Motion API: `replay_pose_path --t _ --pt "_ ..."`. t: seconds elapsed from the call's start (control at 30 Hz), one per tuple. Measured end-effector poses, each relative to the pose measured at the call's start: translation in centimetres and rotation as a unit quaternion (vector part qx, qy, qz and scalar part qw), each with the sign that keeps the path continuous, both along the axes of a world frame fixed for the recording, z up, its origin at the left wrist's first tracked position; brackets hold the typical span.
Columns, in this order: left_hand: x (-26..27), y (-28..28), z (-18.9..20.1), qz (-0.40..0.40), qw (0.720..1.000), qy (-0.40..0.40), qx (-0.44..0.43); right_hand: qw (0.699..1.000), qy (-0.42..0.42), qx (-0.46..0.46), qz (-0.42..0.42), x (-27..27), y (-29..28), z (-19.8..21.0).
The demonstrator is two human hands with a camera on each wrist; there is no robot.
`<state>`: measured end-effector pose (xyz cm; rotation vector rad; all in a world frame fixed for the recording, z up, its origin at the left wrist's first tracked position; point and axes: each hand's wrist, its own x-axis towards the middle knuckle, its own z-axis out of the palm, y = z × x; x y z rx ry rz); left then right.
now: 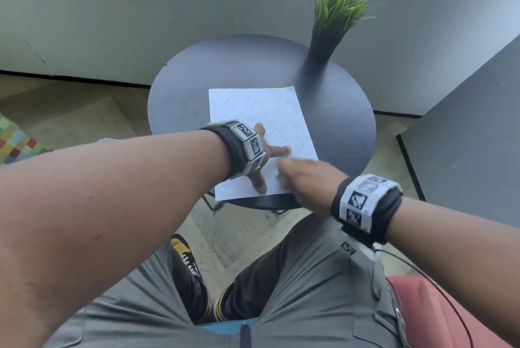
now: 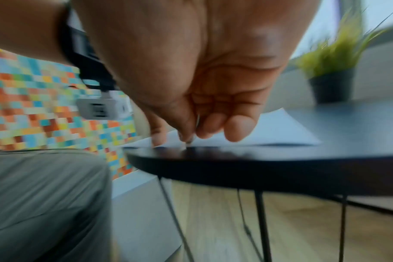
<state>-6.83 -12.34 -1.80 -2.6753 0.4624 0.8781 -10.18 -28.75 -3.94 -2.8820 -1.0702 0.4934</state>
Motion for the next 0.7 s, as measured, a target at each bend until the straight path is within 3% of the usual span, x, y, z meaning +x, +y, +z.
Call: replay_pose_path --t 0.07,0.23,0.4,0.5,0.57,0.7 --pt "0.0 0.0 0.1 0.003 1.000 0.001 0.006 0.999 0.030 0.000 0.044 -1.2 0.0 0.0" --pt "-0.6 0.3 0.5 0.023 1.000 0.001 -0.007 0.991 -0.017 -0.022 -0.127 2.4 -1.9 0.8" --pt "-1.3 0.9 0.4 0.048 0.999 -0.003 -0.011 0.999 0.009 0.011 -0.029 -1.4 0.4 -0.4" --pt "-2.0 0.9 0.4 0.053 0.998 -0.023 -0.017 0.990 0.002 -0.006 -0.141 1.4 -1.2 0.3" --pt "-2.2 0.9 0.2 0.052 0.998 -0.037 -0.020 0.985 -0.010 -0.017 -0.171 2.0 -1.3 0.7" --pt "-2.3 1.0 0.0 0.044 0.997 -0.060 -0.017 0.998 0.016 -0.020 -0.061 -1.7 1.2 -0.2"
